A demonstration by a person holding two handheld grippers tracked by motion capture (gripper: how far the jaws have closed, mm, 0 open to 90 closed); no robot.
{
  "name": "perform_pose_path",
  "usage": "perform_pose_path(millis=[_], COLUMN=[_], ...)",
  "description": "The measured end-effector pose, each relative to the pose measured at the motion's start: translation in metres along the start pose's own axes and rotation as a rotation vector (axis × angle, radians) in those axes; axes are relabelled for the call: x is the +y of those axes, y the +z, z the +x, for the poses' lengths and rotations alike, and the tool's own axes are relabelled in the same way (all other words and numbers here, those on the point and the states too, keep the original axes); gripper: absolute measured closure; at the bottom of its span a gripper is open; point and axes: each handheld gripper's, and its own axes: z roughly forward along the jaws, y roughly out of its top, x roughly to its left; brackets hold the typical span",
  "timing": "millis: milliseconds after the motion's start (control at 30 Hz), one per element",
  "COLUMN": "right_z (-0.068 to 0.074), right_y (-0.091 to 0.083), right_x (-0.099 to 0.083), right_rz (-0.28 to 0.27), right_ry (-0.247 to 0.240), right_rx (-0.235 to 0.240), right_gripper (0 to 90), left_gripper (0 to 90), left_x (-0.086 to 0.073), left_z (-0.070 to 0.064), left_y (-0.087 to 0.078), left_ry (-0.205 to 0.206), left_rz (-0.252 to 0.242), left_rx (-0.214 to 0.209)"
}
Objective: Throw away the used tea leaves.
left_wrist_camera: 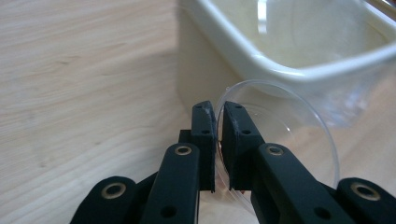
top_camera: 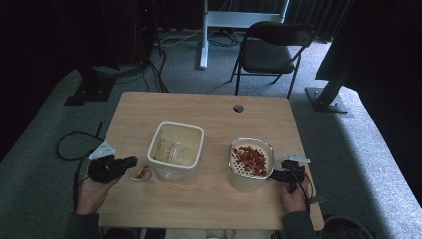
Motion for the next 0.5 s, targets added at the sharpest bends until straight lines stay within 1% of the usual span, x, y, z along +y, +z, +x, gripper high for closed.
perform_pose_path(millis=[100, 200, 367, 467, 500], right_z=[0.0, 0.0, 0.0, 0.0, 0.0], right_y=[0.0, 0.0, 0.0, 0.0, 0.0], right_x=[0.0, 0.0, 0.0, 0.0, 0.0], right_rz=[0.0, 0.0, 0.0, 0.0, 0.0], right_ry=[0.0, 0.0, 0.0, 0.0, 0.0], right_rx=[0.0, 0.0, 0.0, 0.0, 0.0], right_gripper=[11.2, 11.2, 11.2, 11.2, 11.2], left_gripper=[84.5, 84.5, 84.5, 84.4, 84.4], left_x=[0.0, 0.0, -0.003, -0.004, -0.003], left_z=[-0.009, -0.017, -0.034, -0.047, -0.052], left_y=[0.003, 0.011, 0.024, 0.033, 0.037], left_ry=[0.004, 0.015, 0.024, 0.032, 0.042], left_rz=[0.001, 0.021, 0.043, 0.055, 0.065], left_rx=[-0.032, -0.057, -0.113, -0.155, -0.168])
